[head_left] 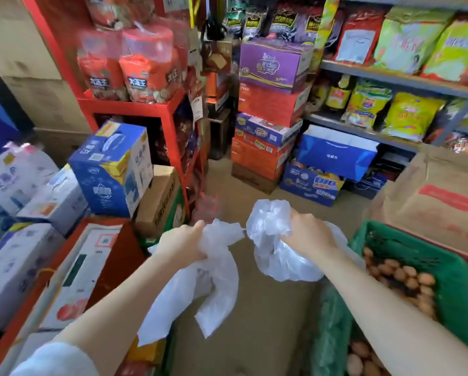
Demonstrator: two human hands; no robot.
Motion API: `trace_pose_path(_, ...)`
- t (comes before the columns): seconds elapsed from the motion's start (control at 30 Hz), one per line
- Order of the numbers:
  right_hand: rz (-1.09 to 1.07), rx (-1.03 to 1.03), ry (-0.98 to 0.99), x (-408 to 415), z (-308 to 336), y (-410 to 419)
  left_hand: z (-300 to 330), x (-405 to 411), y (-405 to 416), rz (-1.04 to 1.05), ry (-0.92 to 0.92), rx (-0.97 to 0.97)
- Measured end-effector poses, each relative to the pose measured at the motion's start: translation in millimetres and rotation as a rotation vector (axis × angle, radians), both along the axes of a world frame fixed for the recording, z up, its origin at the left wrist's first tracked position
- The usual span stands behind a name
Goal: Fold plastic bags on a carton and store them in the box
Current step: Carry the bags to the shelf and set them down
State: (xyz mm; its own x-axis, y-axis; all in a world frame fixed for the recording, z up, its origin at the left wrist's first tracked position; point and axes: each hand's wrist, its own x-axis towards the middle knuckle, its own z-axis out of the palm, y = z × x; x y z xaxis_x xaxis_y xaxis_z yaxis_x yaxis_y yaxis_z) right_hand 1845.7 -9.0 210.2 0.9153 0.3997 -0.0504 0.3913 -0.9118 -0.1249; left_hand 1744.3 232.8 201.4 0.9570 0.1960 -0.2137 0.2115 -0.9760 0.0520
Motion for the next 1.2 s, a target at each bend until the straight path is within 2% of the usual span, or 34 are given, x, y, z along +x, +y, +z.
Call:
trace_pose_path(0.17,0.062,-0.067,-0.083,155.2,-8.3,45.7,6.8,147.1,50.8,-0.020,-0.026,0.046)
trace_pose_path(0.3,0.003,0.010,-0.102,270.9,-9.0,88.5,1.1,276.5,92.3,-0.084,-0.098,0.041)
trace_pose_path(0.43,-0.070,0.028,-0.107,384.9,15.7,138.2,15.4,408.7,137.3,-0.083,-0.137,-0.010)
trace_pose_path(0.57,-0.123,0.105,-0.172,502.0,53.7,174.3,41.7,533.6,175.8,-0.131,-0.145,0.027)
trace_pose_path(0.77,-0.210,0.229,-0.169,648.8,76.9,203.3,62.2,678.4,196.4,-0.123,-0.204,-0.023)
trace_pose_path(0.87,-0.217,0.276,-0.208,725.4,82.4,211.4,66.3,752.0,200.1,-0.124,-0.316,-0.033)
trace_pose_path(1.07,-0.168,0.274,-0.293,887.2,112.7,219.4,100.1,895.7,192.1,-0.067,-0.515,-0.099)
trace_pose_path(1.2,-0.138,0.326,-0.386,981.9,142.5,218.8,136.4,980.3,190.5,-0.025,-0.556,-0.099)
